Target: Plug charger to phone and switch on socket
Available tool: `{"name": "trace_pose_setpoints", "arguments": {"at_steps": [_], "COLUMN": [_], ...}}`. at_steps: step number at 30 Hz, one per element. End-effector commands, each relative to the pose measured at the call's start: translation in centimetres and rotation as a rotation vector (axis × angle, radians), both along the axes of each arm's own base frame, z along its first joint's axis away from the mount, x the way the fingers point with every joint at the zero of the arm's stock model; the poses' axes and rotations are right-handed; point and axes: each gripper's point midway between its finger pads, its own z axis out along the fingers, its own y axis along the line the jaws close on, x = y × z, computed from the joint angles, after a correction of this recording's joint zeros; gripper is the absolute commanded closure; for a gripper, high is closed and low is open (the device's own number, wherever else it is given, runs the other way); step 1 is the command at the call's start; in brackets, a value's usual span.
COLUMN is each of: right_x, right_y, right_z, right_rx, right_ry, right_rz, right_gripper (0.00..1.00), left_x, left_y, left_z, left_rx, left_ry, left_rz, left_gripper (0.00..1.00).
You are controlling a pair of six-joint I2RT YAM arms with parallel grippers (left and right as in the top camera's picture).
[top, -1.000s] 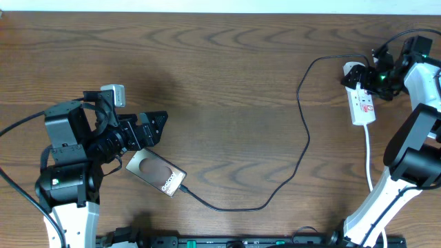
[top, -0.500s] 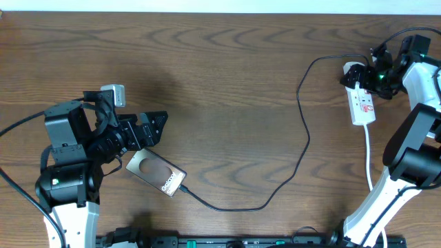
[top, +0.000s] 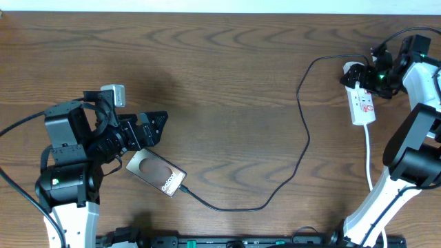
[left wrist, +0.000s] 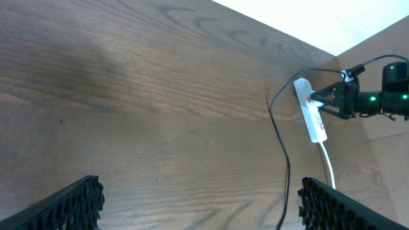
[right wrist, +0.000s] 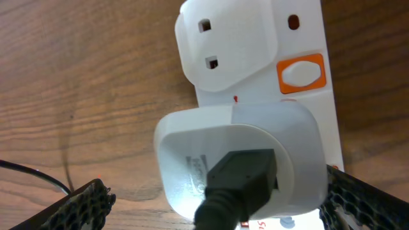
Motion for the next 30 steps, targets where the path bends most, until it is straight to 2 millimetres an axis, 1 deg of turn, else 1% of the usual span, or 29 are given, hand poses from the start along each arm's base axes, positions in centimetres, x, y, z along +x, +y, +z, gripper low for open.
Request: {"name": "trace_pose_setpoints", "arguments": {"at_steps": [1,20,26,30], "right_x": [-0.1,-0.9,-1.4,-1.8], "right_y": [2.7,3.4,4.1,5.0], "right_z": [-1.1,-1.4,-2.4,-3.3], "right_rx": [0.122,0.142,0.151,0.18], "right_ry": [0.018,0.057,0.075,0.077], "right_rz": [0.033,0.025,0.028,0.033], "right_gripper": [0.01,0.01,0.01,0.01], "left_x": [0.1,0.0,-0.1,-0.1], "left_y": [0.1,0.1,0.1,0.1], "left_z": [0.6,0.6,0.5,0.5], "left_rx": [0.009,0.008,0.007,0.007], "left_ry": [-0.014,-0.011,-0.006,-0.006], "left_rz": [0.008,0.008,0.008,0.008], "left_gripper": [0.04,0.04,0.04,0.04]}}
